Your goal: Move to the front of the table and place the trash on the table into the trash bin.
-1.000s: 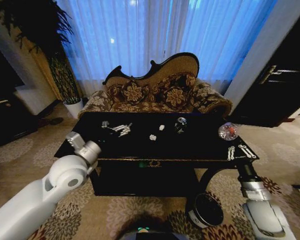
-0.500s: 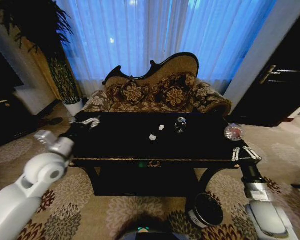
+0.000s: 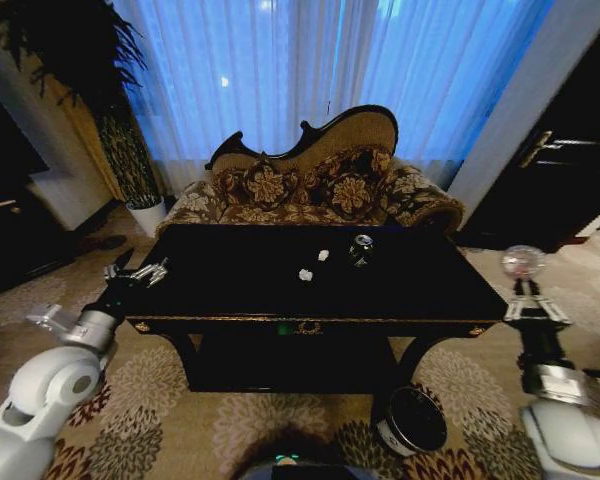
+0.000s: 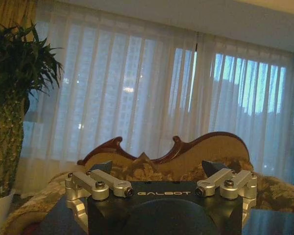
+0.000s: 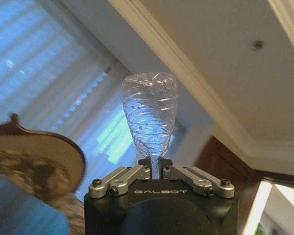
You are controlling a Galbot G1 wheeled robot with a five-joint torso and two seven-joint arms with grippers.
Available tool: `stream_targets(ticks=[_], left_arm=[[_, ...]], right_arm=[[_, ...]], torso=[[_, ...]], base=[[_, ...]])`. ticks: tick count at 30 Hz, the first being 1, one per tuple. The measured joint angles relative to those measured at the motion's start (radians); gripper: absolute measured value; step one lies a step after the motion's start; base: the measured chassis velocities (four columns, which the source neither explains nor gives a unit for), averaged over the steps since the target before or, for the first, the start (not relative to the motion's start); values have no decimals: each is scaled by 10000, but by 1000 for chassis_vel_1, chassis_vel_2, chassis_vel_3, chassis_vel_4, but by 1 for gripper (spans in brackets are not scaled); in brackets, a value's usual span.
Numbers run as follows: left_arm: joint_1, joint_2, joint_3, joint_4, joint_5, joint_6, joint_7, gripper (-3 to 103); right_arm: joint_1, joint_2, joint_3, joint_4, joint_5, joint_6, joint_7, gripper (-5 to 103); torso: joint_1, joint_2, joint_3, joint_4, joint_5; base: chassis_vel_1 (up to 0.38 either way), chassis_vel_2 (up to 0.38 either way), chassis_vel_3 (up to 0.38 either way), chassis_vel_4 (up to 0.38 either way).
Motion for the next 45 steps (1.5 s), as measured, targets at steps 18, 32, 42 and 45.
stream_targets(ticks=[18, 32, 42, 45], left_arm=[[-618, -232, 1044, 61, 349, 115, -268, 100], [-651, -581, 1387, 43, 669, 155, -430, 100], [-640, -664, 1491, -14, 709, 170, -487, 100], [-661, -693, 1594, -13, 734, 173, -507, 100]], right_arm=[[-1212, 1065, 1450, -1664, 549, 616, 147, 7], [-1718, 1729, 11, -3891, -444, 2541, 148, 7], [-1303, 1814, -589, -5472, -1662, 3264, 168, 7], [-1042, 1814, -808, -6257, -2138, 3555, 172, 7]], torso=[[0, 0, 0, -1, -4], [1, 0, -1, 0, -2], [0, 0, 0, -1, -4], [1, 0, 0, -1, -5]], base=[[0, 0, 0, 0], [0, 0, 0, 0], [0, 0, 0, 0], [0, 0, 0, 0]])
